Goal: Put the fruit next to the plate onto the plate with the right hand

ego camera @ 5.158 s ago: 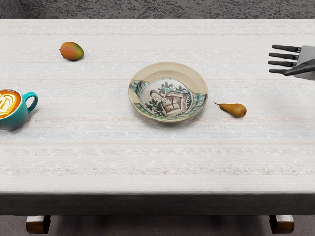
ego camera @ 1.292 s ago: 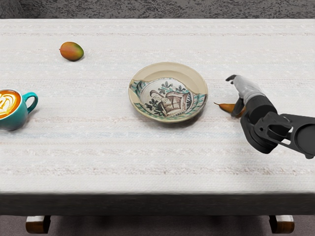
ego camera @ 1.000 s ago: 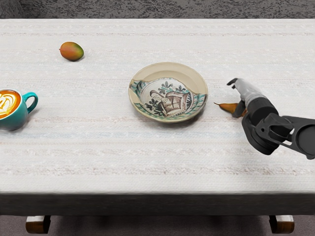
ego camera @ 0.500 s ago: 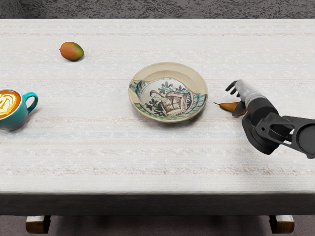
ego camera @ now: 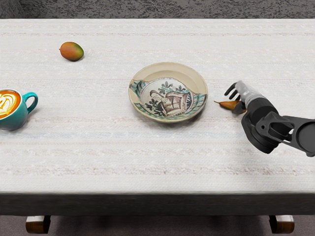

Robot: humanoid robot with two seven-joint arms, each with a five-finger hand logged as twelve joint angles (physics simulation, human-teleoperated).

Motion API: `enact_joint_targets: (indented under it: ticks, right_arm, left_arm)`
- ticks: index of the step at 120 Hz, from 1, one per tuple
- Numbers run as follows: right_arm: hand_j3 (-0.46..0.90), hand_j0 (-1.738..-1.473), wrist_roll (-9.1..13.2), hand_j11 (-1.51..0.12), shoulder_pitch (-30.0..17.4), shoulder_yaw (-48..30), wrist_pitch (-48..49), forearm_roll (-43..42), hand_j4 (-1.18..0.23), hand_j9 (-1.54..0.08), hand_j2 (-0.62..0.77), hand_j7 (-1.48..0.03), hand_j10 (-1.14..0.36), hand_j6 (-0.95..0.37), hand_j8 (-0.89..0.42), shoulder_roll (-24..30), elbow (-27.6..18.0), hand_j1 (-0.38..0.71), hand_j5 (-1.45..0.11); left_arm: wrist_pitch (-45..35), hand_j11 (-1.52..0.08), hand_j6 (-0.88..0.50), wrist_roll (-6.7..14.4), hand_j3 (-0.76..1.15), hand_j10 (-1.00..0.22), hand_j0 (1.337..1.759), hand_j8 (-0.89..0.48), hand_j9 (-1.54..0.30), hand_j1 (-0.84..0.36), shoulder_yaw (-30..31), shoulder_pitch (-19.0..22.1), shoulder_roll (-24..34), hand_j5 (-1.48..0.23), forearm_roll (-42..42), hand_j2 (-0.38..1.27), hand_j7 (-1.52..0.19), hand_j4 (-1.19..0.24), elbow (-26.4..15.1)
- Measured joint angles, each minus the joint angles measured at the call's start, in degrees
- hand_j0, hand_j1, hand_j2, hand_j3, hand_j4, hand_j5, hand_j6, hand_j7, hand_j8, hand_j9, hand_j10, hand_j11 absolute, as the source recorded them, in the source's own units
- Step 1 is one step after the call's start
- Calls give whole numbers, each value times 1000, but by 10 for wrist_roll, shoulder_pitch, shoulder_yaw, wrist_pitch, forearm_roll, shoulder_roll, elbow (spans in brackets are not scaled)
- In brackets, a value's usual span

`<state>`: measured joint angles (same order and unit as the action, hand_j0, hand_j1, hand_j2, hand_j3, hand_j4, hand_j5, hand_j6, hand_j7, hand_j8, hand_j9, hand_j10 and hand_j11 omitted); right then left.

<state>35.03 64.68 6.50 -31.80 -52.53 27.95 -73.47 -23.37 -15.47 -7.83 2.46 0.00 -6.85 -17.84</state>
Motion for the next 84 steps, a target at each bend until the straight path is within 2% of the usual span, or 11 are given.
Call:
enact_joint_targets:
  ticks: [39, 68, 78, 82, 83, 84]
  right_arm:
    - [0, -1655, 0, -709, -4, -1, 0, 0, -581, -703, 31, -704, -469, -543, -504, 0, 0, 335, -658]
    - [-1, -1652, 1, -715, -4, -1, 1, -1, -624, -697, 145, -710, -467, -547, -508, -1, 0, 394, -617]
    - [-2, -1651, 0, -710, -6, -1, 2, 2, -619, -692, 134, -711, -467, -564, -465, -1, 2, 373, -625]
    - [-3, -1651, 0, -701, -7, 0, 2, 2, -620, -685, 143, -711, -490, -587, -489, -1, 5, 361, -624]
    - [-1, -1651, 0, -701, -7, -1, 3, 1, -620, -685, 133, -711, -496, -526, -494, -2, 5, 356, -625]
    - [0, -1651, 0, -702, -8, -1, 3, 2, -619, -686, 123, -711, -501, -533, -495, -2, 6, 353, -626]
  left_arm:
    - [0, 0, 0, 0, 0, 0, 1658, 0, 0, 349, 0, 0, 0, 0, 0, 0, 0, 0, 0]
    - [0, 0, 0, 0, 0, 0, 1658, 0, 0, 349, 0, 0, 0, 0, 0, 0, 0, 0, 0]
    - [0, 0, 0, 0, 0, 0, 1658, 0, 0, 349, 0, 0, 0, 0, 0, 0, 0, 0, 0]
    - [0, 0, 0, 0, 0, 0, 1658, 0, 0, 349, 0, 0, 0, 0, 0, 0, 0, 0, 0]
    - [0, 0, 0, 0, 0, 0, 1658, 0, 0, 349, 0, 0, 0, 0, 0, 0, 0, 0, 0]
    - [0, 0, 0, 0, 0, 0, 1658, 0, 0, 349, 0, 0, 0, 0, 0, 0, 0, 0, 0]
